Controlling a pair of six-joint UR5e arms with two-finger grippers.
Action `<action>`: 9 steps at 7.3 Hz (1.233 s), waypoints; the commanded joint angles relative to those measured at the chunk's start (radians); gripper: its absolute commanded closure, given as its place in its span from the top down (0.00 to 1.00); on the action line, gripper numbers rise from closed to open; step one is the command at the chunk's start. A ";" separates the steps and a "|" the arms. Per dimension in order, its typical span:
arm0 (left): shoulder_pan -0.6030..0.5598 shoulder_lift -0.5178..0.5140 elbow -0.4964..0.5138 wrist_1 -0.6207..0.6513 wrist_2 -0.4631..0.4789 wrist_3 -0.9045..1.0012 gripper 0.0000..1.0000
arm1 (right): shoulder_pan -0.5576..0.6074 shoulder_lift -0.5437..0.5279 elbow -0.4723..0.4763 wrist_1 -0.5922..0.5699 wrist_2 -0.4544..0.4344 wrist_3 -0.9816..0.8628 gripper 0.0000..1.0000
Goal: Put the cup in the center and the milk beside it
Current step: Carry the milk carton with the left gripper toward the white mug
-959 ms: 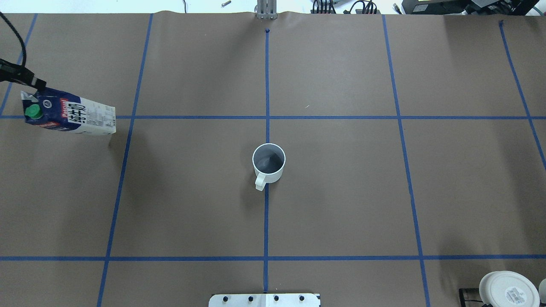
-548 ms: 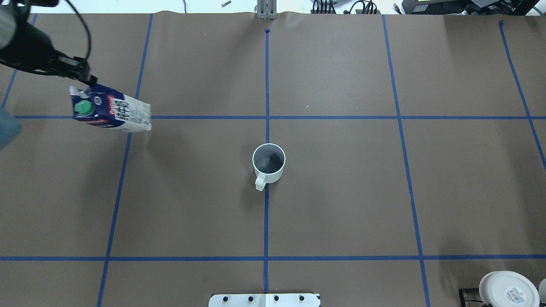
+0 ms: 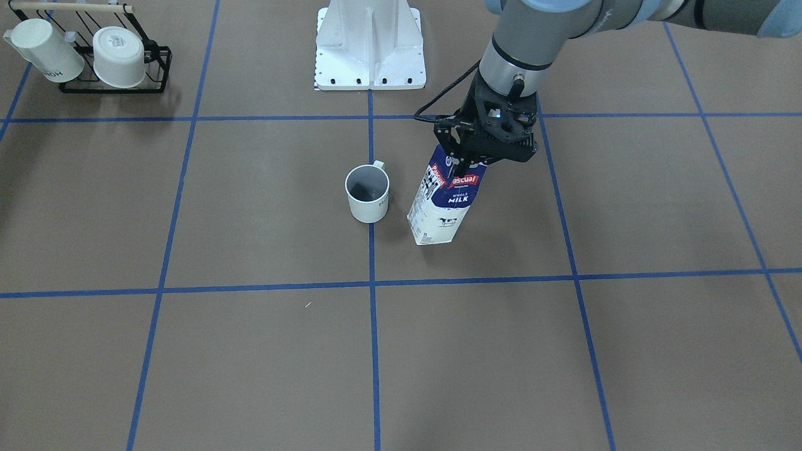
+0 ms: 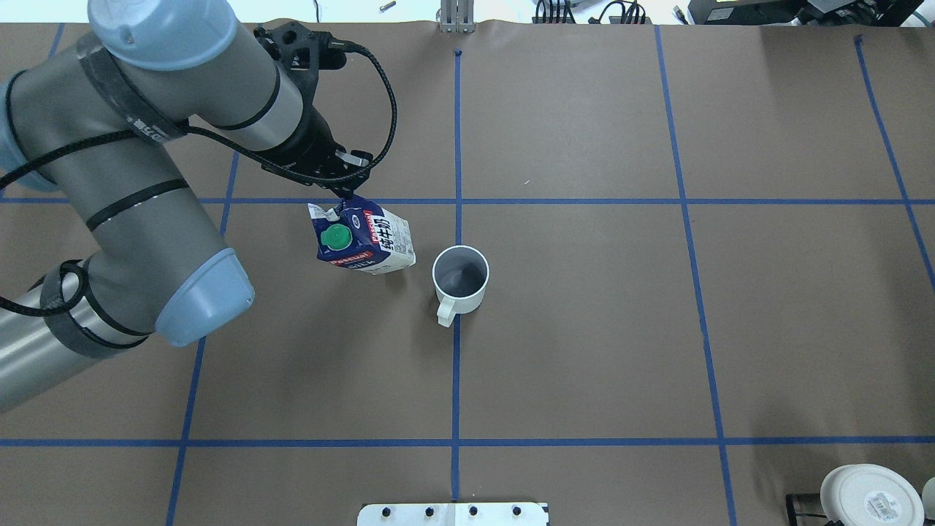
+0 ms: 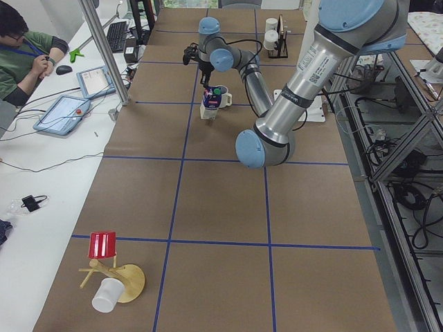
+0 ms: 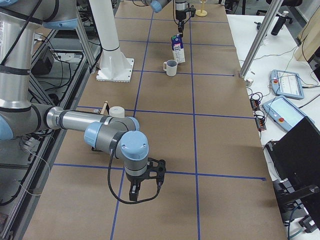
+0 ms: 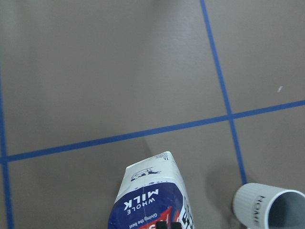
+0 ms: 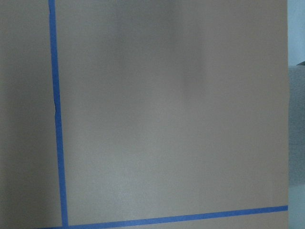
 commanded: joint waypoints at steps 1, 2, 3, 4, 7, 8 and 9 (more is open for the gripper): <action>0.045 -0.026 -0.008 0.008 0.003 -0.042 0.00 | 0.000 0.000 -0.010 0.001 0.002 0.000 1.00; 0.064 -0.026 -0.016 0.010 0.003 -0.045 0.00 | 0.000 0.003 -0.018 0.001 0.002 0.000 1.00; 0.070 -0.026 -0.019 0.011 0.003 -0.047 0.00 | 0.000 0.001 -0.021 0.001 0.002 0.000 1.00; 0.084 -0.026 -0.019 0.013 0.005 -0.064 0.00 | 0.000 0.000 -0.022 0.001 0.002 0.000 1.00; 0.090 -0.023 -0.018 0.017 0.008 -0.065 0.00 | 0.002 -0.002 -0.027 0.001 0.004 0.000 1.00; 0.090 -0.021 -0.018 0.017 0.008 -0.064 0.00 | 0.000 -0.002 -0.027 0.001 0.004 0.000 1.00; 0.090 -0.020 -0.018 0.016 0.014 -0.055 0.06 | 0.000 -0.002 -0.027 0.001 0.004 0.000 1.00</action>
